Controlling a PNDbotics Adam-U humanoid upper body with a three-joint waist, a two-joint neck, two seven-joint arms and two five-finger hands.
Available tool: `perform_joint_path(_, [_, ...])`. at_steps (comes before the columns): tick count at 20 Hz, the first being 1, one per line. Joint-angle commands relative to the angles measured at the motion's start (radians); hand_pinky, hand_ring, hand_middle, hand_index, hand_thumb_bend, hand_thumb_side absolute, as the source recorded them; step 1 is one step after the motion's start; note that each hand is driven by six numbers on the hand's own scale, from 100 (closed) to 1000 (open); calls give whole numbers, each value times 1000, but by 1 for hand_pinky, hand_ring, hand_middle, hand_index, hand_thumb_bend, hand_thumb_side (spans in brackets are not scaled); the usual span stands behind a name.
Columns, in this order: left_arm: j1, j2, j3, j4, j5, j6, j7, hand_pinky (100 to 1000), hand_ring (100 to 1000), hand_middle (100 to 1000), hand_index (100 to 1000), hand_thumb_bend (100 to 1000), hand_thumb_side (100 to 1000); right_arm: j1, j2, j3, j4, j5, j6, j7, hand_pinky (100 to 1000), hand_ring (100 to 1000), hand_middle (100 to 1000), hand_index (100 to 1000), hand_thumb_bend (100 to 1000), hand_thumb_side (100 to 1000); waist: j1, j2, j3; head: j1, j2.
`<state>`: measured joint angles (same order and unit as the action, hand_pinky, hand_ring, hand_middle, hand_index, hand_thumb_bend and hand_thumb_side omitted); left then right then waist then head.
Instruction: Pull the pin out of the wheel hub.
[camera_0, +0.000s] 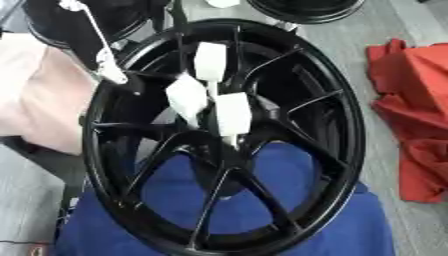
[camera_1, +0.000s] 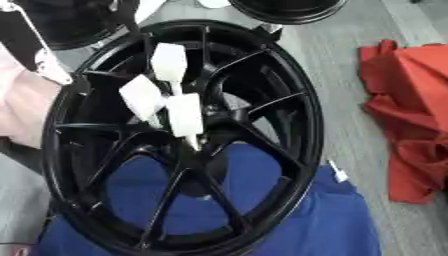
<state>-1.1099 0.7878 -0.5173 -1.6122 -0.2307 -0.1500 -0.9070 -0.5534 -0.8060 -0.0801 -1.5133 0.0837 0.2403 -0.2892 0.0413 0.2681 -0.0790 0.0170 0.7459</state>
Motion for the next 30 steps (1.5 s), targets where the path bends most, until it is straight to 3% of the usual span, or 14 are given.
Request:
perform_joint_path(1, [-24, 6, 4, 9, 14, -3, 0, 719, 642, 709, 810, 541, 214, -14, -28, -10, -12, -5, 0, -7, 818, 676, 722, 758, 100, 812, -5, -15, -1, 4, 0])
perform_joint_path(2, [-25, 5, 4, 12, 16, -2, 0, 705, 602, 700, 806, 533, 213, -14, -28, -10, -12, -5, 0, -8, 817, 676, 721, 757, 100, 812, -5, -14, -1, 5, 1])
perform_joint_path(20, [-43, -56, -54, 82, 46, -19, 0, 700, 600, 666, 778, 521, 240, -23, -18, -9, -12, -15, 0, -31, 814, 669, 715, 751, 100, 812, -3, -6, -17, 21, 21])
perform_joint_path(30, [-40, -68, -72, 110, 36, -31, 0, 659, 534, 635, 750, 494, 221, -22, -14, -11, -10, -23, 1, -42, 813, 665, 713, 748, 100, 813, -7, -3, -20, 28, 24])
